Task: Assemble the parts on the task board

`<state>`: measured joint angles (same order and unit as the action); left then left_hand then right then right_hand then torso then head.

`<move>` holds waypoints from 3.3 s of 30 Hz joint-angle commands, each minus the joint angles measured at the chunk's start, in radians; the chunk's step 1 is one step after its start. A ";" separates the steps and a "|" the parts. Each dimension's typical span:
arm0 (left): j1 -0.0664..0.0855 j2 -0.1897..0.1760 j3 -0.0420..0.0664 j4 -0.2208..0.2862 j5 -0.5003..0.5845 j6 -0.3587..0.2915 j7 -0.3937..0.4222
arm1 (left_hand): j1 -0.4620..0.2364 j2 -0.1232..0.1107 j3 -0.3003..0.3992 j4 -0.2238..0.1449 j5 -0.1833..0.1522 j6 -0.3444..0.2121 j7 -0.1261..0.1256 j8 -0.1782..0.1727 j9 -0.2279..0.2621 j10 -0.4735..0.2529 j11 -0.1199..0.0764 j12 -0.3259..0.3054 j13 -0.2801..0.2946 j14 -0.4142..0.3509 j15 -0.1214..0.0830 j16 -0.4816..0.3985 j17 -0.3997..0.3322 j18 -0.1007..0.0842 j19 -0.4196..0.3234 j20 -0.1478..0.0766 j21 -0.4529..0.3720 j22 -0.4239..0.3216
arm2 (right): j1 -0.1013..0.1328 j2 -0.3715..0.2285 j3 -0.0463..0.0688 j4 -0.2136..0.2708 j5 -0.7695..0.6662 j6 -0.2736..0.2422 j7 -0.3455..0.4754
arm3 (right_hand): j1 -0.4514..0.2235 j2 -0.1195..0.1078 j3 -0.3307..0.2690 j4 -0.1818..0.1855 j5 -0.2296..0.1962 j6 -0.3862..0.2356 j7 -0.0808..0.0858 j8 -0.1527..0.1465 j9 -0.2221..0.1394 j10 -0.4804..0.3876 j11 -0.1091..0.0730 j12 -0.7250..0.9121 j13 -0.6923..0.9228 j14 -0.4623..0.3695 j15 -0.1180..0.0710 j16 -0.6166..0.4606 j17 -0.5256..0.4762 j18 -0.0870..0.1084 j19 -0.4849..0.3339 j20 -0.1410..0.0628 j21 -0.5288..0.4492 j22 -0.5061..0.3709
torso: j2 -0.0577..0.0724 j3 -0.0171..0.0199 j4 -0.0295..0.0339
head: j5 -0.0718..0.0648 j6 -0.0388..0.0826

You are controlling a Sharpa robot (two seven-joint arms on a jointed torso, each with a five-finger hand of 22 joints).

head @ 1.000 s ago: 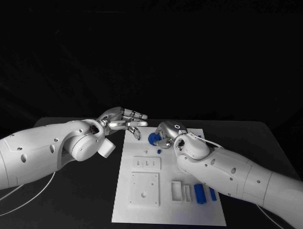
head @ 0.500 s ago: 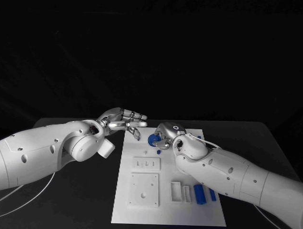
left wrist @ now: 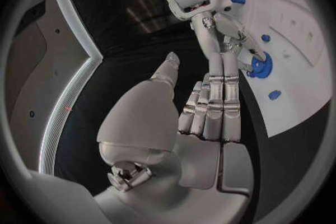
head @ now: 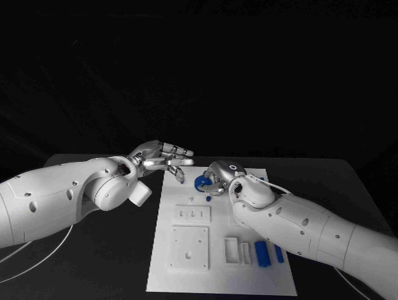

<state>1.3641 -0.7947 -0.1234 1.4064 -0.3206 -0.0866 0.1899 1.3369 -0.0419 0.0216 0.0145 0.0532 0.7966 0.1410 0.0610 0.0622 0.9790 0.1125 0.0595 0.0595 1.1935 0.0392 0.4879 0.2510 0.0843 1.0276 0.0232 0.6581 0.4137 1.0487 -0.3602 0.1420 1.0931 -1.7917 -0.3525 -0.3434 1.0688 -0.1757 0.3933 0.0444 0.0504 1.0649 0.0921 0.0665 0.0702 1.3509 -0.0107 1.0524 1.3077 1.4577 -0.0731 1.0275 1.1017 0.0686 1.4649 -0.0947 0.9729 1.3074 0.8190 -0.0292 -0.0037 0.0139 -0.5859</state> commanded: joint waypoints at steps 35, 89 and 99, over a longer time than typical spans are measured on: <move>-0.005 -0.025 0.001 -0.001 -0.001 -0.019 0.025 | -0.009 0.000 0.006 0.014 -0.004 -0.001 0.004 -0.002 -0.001 -0.002 0.003 0.002 0.000 -0.003 0.003 0.006 0.000 0.012 -0.007 0.001 0.002 -0.003 | -0.003 -0.296 0.078 0.230 0.238 -0.100 0.167 | 0.054 0.005 -0.030 0.000 -0.003 0.004 0.002 -0.002 0.001 0.003 0.003 -0.004 0.014 -0.001 -0.004 -0.025 -0.001 -0.013 0.043 -0.006 -0.011 0.131 | -0.004 0.0061 -0.0115 | 0.004 0.007; -0.036 -0.026 0.000 -0.020 0.082 -0.084 0.085 | -0.001 0.060 -0.032 -0.030 0.007 0.150 0.011 0.004 0.006 0.240 -0.020 0.005 0.004 0.015 -0.004 0.026 0.017 0.013 -0.001 -0.008 0.028 0.014 | -0.062 -0.302 0.103 -0.135 0.377 0.066 0.444 | 0.176 0.042 -0.051 -0.232 0.190 -0.034 0.020 -0.004 -0.001 -0.028 0.010 -0.024 -0.013 -0.005 0.002 -0.054 -0.004 -0.010 0.032 0.002 -0.053 0.125 | -0.008 0.0122 -0.0182 | -0.022 -0.012; -0.037 -0.024 0.000 -0.022 0.082 -0.076 0.080 | -0.001 0.060 -0.032 -0.030 0.007 0.150 0.011 0.004 0.006 0.240 -0.020 0.005 0.004 0.015 -0.004 0.026 0.017 0.013 -0.001 -0.008 0.028 0.014 | -0.064 -0.280 0.103 -0.140 0.381 0.059 0.436 | 0.175 0.051 -0.047 -0.234 0.188 -0.032 0.019 -0.004 -0.001 -0.025 0.010 -0.018 -0.010 -0.004 0.002 -0.051 0.000 -0.010 0.032 0.002 -0.050 0.125 | -0.009 0.0120 -0.0171 | -0.017 -0.012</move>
<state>1.3268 -0.8209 -0.1238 1.3832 -0.2414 -0.1817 0.2684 1.3408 0.0120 -0.0075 -0.0143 0.0572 0.9519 0.1533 0.0667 0.0691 1.2254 0.0947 0.0675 0.0649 1.2092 0.0342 0.5104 0.2668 0.0926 1.0275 0.0088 0.6813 0.4264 0.9863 -0.6429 0.2454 0.9541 -1.4021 -0.3101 0.0897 1.2423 -0.1367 0.3465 -0.1878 0.2402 1.0358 0.1140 0.0691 0.0698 1.3312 0.0017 1.0321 1.2969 1.4540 -0.0765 0.9788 1.1007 0.0687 1.4686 -0.0981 0.9252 1.3074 0.8108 -0.0174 -0.0210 -0.0035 -0.5980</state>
